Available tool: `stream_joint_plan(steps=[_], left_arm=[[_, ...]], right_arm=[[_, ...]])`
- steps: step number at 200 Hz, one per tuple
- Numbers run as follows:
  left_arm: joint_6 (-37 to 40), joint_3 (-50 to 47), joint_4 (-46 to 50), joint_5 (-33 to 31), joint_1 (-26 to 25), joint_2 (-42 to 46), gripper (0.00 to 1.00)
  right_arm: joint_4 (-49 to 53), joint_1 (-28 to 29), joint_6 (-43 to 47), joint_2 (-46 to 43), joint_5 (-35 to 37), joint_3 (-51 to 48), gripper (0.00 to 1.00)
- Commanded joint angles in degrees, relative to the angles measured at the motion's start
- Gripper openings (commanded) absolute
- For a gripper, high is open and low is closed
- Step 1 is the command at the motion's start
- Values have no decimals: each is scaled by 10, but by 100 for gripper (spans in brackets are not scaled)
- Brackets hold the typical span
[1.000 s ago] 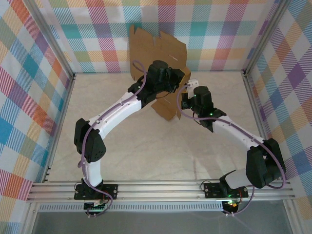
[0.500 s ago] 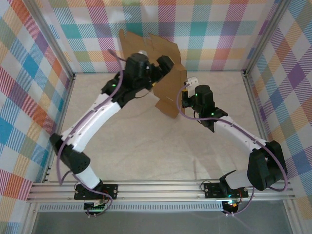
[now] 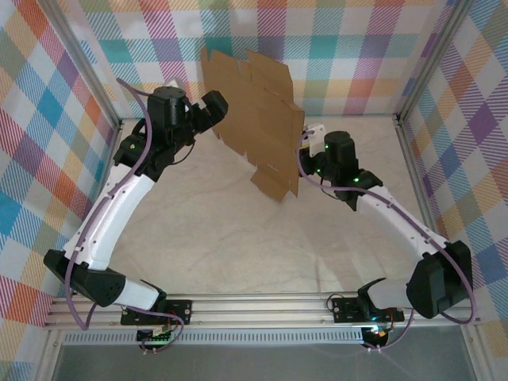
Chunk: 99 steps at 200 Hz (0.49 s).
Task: Fold the paper box
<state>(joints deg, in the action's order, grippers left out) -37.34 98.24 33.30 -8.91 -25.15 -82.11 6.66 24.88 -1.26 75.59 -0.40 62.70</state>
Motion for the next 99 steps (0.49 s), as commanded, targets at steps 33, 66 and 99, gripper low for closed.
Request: stream_joint_plan(steps=[33, 66, 99], left_arm=[[37, -17, 28, 27, 37, 0, 100], [52, 2, 51, 40, 39, -23, 100], [68, 13, 65, 47, 39, -40, 100]], right_arm=[[90, -104, -180, -52, -212, 53, 0], [126, -198, -323, -34, -375, 59, 0], [184, -223, -309, 19, -466, 57, 0]])
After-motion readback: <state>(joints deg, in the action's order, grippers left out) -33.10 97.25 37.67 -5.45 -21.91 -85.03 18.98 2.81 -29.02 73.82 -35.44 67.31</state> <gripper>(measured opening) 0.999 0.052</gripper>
